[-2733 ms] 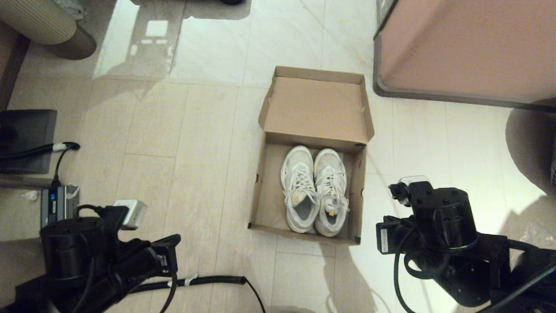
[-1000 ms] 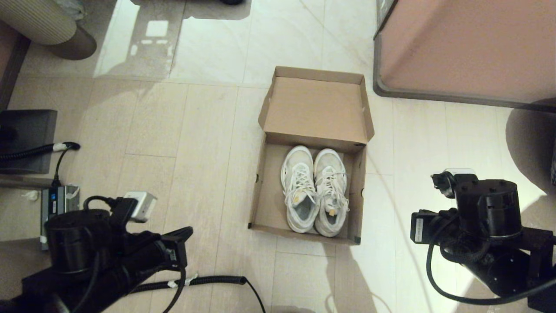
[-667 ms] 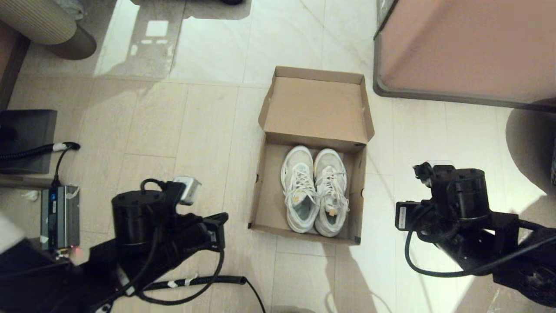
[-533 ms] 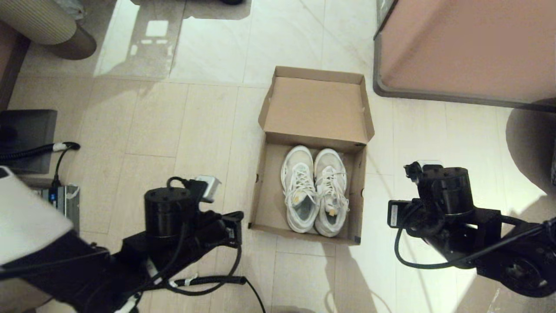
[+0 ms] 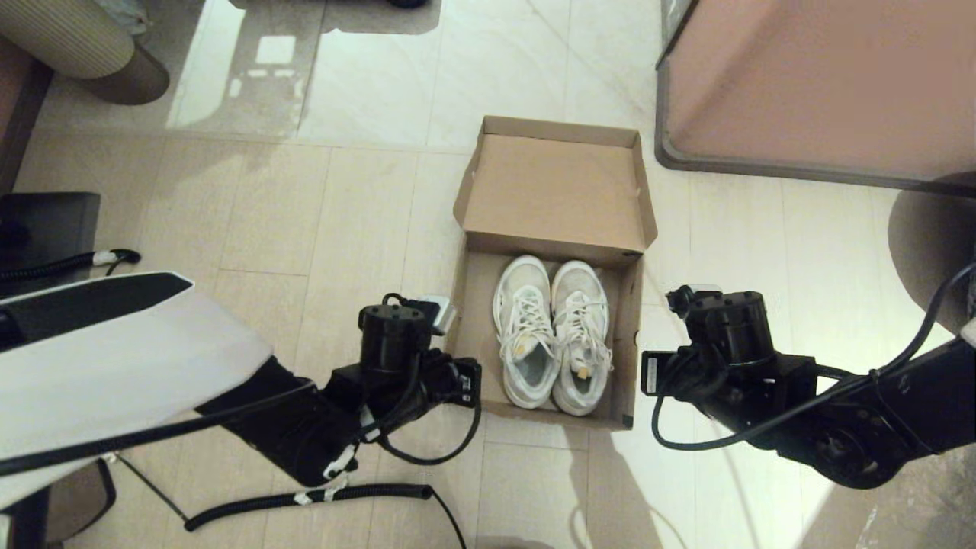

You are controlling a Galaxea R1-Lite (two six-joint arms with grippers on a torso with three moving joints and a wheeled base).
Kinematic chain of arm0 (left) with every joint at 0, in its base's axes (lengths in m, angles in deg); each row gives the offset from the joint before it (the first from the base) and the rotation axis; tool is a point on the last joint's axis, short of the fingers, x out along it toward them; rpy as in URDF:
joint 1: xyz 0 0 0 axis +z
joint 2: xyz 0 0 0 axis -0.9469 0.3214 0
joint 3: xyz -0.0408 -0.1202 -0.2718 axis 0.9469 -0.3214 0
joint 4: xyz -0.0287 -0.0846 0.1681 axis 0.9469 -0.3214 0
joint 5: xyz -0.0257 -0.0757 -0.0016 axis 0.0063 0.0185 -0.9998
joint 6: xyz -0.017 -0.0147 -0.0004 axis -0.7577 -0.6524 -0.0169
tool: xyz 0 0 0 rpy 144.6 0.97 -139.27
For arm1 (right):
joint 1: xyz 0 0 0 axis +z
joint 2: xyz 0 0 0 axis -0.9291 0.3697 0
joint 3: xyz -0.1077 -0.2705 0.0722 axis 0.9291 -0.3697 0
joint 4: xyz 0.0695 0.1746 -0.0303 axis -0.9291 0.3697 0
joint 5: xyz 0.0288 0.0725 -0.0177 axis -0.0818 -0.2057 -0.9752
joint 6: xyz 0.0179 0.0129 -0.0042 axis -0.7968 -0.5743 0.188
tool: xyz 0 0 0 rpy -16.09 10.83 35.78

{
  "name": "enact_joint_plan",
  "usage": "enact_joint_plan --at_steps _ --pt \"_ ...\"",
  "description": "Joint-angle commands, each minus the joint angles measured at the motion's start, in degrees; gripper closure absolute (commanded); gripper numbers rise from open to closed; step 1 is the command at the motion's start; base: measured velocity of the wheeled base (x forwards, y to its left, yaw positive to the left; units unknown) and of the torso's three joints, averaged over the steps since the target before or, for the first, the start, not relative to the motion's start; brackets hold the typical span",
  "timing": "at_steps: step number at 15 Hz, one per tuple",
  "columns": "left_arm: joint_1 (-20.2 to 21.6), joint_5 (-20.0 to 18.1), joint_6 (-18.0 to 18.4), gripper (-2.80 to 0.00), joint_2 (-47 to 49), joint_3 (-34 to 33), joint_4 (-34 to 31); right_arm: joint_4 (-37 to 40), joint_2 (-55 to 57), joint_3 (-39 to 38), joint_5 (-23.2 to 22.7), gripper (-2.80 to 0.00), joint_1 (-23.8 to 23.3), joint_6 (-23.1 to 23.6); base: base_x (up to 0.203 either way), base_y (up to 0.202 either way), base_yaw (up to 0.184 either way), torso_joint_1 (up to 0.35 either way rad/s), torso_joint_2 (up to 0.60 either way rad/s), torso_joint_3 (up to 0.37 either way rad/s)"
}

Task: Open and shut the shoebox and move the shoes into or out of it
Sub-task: Close the shoe box

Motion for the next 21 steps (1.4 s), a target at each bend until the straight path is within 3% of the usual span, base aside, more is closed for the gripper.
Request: enact_joint_plan --at_steps 1,6,13,21 --pt "0.79 -0.74 -0.06 0.0 2.62 5.04 -3.47 -0.29 2.41 0.64 0.07 0.0 -0.1 -0.13 0.0 0.0 0.0 0.0 0.0 0.0" --pt "1.19 -3.27 -0.07 0.0 5.87 8.99 -7.18 -0.23 5.48 4.74 0.12 0.0 -0.51 -0.14 0.0 0.0 0.0 0.0 0.0 0.0" --pt "1.94 -3.48 1.08 0.0 8.03 16.85 -13.16 -0.22 7.13 7.49 -0.12 0.0 -1.29 -0.15 0.0 0.0 0.0 0.0 0.0 0.0" --pt "1.68 -3.57 1.96 0.0 8.44 17.49 -14.86 -0.22 6.96 8.06 0.15 0.0 -1.24 -0.06 0.0 0.0 0.0 0.0 0.0 0.0"
